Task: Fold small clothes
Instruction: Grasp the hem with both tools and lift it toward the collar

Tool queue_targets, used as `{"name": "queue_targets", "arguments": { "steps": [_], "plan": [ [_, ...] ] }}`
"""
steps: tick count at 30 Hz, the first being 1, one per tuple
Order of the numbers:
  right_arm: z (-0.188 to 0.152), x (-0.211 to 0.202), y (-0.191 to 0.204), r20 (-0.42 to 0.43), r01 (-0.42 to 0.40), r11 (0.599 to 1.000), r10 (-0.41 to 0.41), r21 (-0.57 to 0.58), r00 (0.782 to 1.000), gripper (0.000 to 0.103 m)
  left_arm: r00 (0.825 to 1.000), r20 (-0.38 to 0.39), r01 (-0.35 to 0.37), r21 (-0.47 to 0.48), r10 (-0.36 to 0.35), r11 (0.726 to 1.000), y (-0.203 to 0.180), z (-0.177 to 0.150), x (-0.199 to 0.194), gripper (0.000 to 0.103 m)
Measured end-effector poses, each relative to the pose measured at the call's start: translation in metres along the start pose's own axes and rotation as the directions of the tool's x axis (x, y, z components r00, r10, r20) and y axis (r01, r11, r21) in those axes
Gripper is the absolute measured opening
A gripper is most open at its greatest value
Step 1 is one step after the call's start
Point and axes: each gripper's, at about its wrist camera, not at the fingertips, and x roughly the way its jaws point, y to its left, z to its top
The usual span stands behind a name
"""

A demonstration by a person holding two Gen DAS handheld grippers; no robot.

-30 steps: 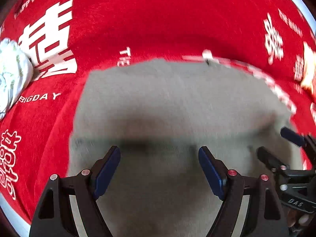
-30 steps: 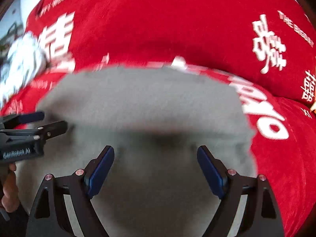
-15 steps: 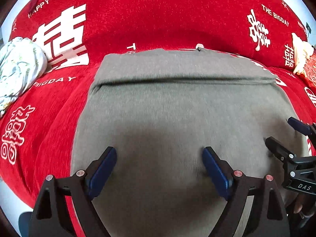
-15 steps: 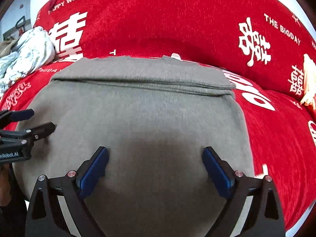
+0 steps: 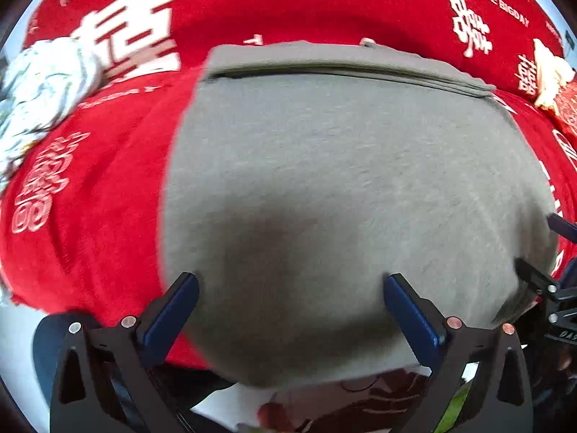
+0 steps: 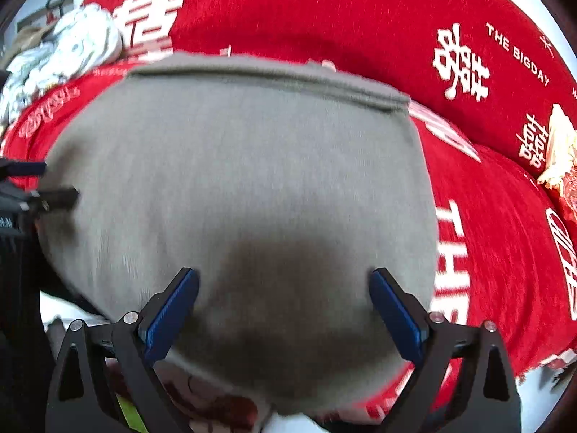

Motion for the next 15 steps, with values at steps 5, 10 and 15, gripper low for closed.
{"name": "queue_targets", "arguments": {
  "steps": [5, 10, 15],
  "plan": [
    [-0.021, -0.018, -0.030, -0.016, 0.027, 0.991, -0.025, 0.132, 1.000, 0.097, 0.993, -0.095, 0.052, -0.170, -0.069, 0.984, 0.045, -0.013, 0.009, 0.103],
    [-0.036, -0.009, -0.044, -0.130, -0.044, 0.975, 0.073, 0.217, 0.989, 0.097, 0.956, -0.242, 0.107, -0.234, -0.164, 0.966, 0.050, -0.021, 0.038, 0.103],
    [-0.044, 0.007, -0.036, -0.185, -0.041, 0.977, 0.081, 0.209, 0.979, 0.089, 0.951, -0.263, 0.123, -0.158, -0.161, 0.980, 0.029, -0.023, 0.041, 0.093]
  ]
}}
